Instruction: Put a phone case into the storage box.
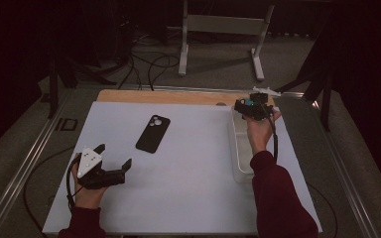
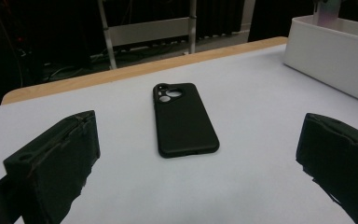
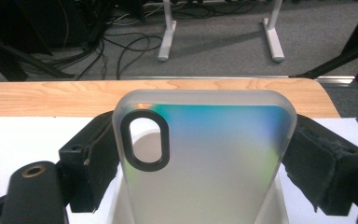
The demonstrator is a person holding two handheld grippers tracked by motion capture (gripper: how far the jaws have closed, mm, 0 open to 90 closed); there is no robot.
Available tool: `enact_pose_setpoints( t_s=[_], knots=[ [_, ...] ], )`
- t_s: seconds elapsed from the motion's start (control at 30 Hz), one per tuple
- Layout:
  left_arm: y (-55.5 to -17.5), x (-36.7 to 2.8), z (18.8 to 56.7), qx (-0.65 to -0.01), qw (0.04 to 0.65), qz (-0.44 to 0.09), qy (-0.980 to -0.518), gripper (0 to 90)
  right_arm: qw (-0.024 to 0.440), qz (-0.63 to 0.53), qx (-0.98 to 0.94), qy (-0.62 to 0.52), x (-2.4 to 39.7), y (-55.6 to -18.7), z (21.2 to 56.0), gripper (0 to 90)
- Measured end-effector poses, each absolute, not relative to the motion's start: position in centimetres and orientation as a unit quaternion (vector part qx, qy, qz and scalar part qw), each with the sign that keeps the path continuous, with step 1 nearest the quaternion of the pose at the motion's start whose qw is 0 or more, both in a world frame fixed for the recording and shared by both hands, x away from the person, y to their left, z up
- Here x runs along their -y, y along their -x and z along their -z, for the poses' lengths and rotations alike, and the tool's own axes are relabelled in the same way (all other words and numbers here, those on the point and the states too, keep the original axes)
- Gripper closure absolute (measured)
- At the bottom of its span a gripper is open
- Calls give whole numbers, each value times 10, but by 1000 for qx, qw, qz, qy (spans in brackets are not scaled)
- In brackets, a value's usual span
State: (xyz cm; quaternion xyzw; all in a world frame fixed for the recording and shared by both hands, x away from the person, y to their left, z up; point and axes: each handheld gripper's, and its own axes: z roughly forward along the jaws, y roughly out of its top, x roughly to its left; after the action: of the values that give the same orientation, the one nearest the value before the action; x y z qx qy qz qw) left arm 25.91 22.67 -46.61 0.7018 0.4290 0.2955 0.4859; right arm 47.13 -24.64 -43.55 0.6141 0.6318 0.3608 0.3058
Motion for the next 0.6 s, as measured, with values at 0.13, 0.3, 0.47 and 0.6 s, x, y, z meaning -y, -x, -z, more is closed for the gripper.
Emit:
enact_pose_setpoints(
  t_s=[0.13,0.3,0.47,0.6],
  knots=[
    [-259,-228,466,-429,486,-295,-701,0,311,-354,-634,-613,245,-473,437,163],
    [-259,-228,466,-429,487,-295,-701,0,310,-346,-635,-618,245,-476,440,163],
    [-259,-228,466,-429,487,-294,-701,0,306,-332,-640,-622,245,-480,446,162],
    [-259,-228,467,-430,487,-294,-701,0,308,-333,-639,-621,246,-481,446,162]
  ],
)
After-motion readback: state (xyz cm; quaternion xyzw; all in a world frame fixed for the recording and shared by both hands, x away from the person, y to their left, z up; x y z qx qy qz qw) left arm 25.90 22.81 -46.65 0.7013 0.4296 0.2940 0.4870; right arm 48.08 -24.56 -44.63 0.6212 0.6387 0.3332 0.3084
